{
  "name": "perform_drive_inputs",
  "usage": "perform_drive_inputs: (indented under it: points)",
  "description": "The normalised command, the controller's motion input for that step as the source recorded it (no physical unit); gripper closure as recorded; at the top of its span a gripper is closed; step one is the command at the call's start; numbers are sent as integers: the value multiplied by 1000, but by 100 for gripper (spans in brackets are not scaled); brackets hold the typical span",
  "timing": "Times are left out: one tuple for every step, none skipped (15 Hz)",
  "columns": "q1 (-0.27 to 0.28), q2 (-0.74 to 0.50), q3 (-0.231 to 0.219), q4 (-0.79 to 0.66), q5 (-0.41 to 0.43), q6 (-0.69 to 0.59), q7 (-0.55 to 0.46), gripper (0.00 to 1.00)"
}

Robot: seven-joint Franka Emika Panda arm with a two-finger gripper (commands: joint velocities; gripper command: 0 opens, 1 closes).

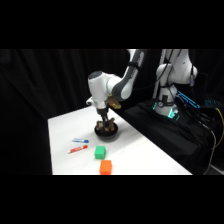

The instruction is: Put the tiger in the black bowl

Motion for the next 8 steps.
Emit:
perform_drive_inputs:
  points:
    - [-11, -109, -27, 70, 80, -131, -235, 13]
    - [9, -146, -41, 66, 47, -176, -184, 6]
    - [19, -195, -38, 64, 39, -217, -168, 0]
    - [24, -248, -28, 56, 41, -253, -168, 0]
    - [41, -322, -31, 36, 14, -309, -148, 0]
    - [60, -409, -40, 8, -30, -360, -109, 0]
    - [59, -447, -33, -2, -39, -393, -110, 0]
    - [47, -468, -17, -6, -28, -407, -128, 0]
